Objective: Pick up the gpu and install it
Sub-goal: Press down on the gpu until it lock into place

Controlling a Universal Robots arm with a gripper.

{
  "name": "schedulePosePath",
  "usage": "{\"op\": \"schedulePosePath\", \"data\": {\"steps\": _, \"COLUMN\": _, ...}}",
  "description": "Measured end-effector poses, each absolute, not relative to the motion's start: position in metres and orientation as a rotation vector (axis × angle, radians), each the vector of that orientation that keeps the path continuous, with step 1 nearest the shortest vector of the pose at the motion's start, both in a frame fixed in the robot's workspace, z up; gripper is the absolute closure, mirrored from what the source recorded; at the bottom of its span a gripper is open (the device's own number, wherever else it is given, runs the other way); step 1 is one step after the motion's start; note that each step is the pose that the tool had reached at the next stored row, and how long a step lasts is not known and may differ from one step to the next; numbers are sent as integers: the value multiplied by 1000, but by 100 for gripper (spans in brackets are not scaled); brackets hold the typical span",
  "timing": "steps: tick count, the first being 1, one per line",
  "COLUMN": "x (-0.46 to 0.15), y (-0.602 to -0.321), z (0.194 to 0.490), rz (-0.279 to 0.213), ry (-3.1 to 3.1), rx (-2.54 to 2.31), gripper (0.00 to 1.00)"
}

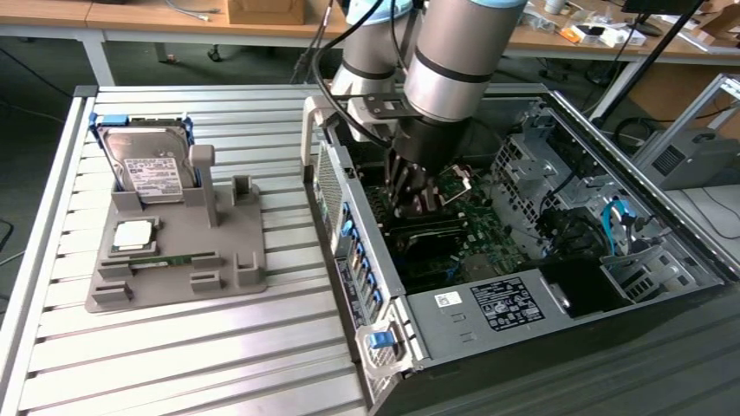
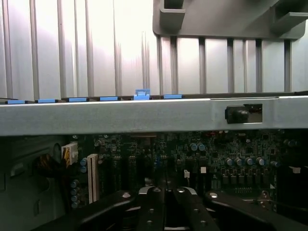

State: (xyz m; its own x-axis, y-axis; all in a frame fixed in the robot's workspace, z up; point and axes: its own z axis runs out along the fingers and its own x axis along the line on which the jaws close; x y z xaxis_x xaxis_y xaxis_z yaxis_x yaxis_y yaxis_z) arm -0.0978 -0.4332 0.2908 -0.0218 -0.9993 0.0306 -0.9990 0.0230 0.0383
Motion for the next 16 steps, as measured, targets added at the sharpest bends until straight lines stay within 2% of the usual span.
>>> {"op": "schedulePosePath", "data": {"steps": 16, "x": -115, "y": -443, "z": 291, "rz": -6, "ry": -2214, "rx": 2165, "gripper": 89}}
